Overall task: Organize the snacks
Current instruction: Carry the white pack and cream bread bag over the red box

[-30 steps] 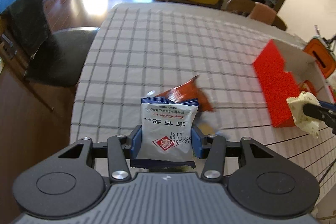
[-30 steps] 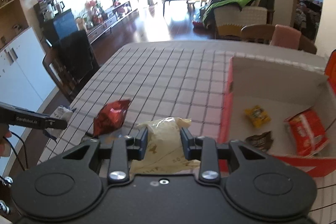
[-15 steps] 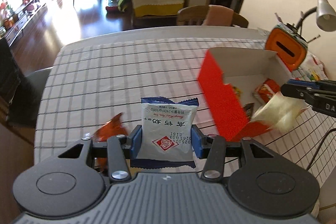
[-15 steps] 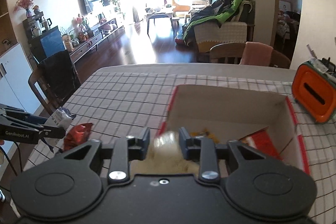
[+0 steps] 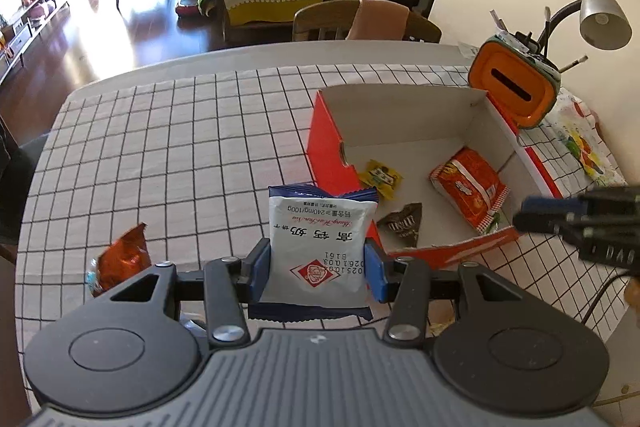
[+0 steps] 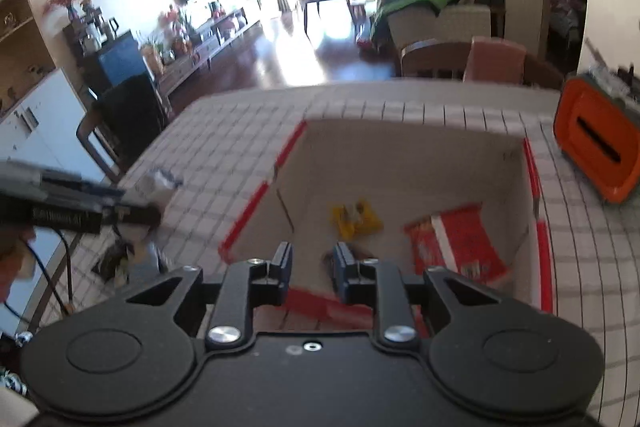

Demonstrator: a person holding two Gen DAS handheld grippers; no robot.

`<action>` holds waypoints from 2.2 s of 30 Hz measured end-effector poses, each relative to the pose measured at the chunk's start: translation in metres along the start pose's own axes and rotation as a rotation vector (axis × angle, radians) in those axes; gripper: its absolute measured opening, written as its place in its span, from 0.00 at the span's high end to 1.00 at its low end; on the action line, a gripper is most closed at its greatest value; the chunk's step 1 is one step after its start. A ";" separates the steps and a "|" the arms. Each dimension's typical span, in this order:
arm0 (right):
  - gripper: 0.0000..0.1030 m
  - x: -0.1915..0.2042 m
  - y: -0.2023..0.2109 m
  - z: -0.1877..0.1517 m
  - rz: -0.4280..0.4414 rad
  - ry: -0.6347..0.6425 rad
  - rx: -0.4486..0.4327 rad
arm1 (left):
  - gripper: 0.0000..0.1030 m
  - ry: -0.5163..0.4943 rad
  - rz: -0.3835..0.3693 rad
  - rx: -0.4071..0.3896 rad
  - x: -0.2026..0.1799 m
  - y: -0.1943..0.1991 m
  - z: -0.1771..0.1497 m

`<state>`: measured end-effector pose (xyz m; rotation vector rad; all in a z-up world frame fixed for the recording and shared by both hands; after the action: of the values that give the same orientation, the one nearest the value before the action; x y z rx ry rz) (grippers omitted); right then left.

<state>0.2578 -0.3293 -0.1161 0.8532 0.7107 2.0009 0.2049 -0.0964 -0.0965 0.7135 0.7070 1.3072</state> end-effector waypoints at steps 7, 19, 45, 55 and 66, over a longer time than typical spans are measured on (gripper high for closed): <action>0.69 -0.006 -0.011 -0.054 -0.014 -0.048 0.111 | 0.54 0.012 -0.019 0.015 0.001 -0.002 -0.011; 0.21 -0.001 -0.057 -0.098 -0.108 -0.053 0.162 | 0.54 0.015 -0.023 0.041 0.021 0.001 -0.029; 0.61 -0.003 -0.066 -0.117 -0.250 -0.103 0.133 | 0.54 -0.029 -0.047 0.050 0.029 0.007 -0.045; 0.61 0.007 0.003 -0.061 -0.204 -0.131 -0.042 | 0.54 -0.048 -0.074 -0.003 0.008 0.014 -0.020; 0.61 -0.025 0.017 0.001 -0.211 -0.098 -0.115 | 0.54 -0.076 -0.082 -0.031 -0.037 -0.008 0.023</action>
<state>0.2615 -0.3590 -0.1108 0.7699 0.5982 1.7808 0.2235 -0.1352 -0.0866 0.6981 0.6474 1.2075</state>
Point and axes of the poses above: each gripper's, at about its wrist camera, not at the fingertips, and y roughly against the way its jaws point, x to its left, z to its top, the point moved 8 cm from there along -y, roughly the way its jaws point, and after that the axes turned 8 degrees about -y, right-handed, at the moved point
